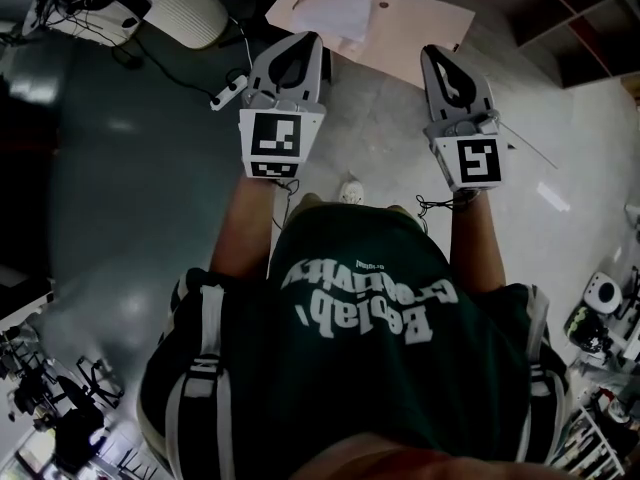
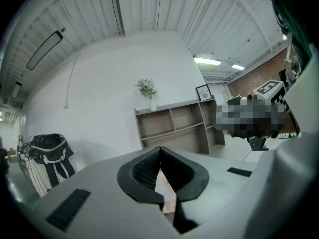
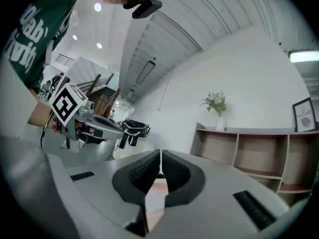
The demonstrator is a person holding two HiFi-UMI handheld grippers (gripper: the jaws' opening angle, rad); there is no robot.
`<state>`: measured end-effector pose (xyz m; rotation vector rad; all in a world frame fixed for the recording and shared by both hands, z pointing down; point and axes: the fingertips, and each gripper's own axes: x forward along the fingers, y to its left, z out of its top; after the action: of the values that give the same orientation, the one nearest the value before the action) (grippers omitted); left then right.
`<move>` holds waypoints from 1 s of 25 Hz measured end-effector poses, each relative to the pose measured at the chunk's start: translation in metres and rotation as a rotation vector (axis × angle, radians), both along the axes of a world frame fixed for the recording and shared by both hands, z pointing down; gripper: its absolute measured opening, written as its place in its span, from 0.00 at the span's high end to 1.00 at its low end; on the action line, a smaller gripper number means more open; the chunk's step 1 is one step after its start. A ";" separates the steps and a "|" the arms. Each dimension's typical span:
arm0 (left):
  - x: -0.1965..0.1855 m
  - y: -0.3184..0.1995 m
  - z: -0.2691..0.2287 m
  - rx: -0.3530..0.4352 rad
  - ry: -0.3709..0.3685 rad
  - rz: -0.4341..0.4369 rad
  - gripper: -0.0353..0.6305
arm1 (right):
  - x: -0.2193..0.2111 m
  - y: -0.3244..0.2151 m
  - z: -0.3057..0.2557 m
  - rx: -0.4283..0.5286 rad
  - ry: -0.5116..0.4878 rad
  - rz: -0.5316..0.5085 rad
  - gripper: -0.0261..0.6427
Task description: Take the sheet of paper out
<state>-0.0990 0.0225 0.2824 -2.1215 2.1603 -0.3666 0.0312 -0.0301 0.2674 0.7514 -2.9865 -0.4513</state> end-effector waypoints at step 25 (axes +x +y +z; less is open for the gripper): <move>-0.062 -0.122 0.027 -0.024 0.042 0.074 0.92 | -0.067 -0.117 0.055 -0.177 -0.003 0.062 0.91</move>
<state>-0.1612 -0.0994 0.3097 -2.2344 2.1028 -0.3458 -0.0356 -0.1466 0.3228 0.8252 -2.9447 -0.1801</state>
